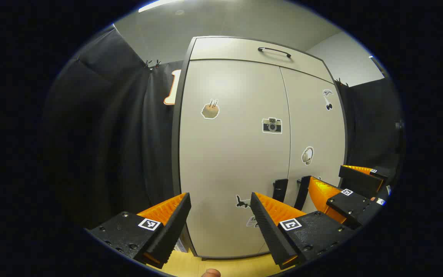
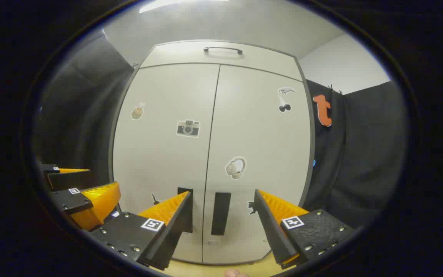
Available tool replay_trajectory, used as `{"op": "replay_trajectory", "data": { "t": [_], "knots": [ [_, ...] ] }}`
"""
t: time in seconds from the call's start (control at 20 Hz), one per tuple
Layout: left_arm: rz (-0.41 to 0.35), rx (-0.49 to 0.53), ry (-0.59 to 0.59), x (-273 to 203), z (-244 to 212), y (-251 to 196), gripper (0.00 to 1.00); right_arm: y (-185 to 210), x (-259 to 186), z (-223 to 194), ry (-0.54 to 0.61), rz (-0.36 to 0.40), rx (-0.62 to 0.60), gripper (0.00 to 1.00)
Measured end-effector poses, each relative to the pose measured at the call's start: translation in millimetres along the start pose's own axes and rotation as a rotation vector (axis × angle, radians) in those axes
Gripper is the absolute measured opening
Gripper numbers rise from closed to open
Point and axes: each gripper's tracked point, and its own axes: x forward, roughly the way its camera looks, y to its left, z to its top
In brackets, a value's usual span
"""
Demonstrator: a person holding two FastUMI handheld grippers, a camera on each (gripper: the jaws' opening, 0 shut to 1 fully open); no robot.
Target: Open the right door of the double-door shoe cabinet with the right hand, and open the left door with the left hand.
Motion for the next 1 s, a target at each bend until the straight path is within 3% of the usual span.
{"op": "replay_trajectory", "data": {
  "t": [0.45,1.0],
  "knots": [
    [0.072,0.002,0.019,-7,-6,34,0.96,23,22,-22,0.061,0.044,0.019,0.96],
    [0.106,-0.021,0.022,-11,-4,54,0.96,-17,68,-55,0.117,-0.058,-0.012,0.94]
  ]
}}
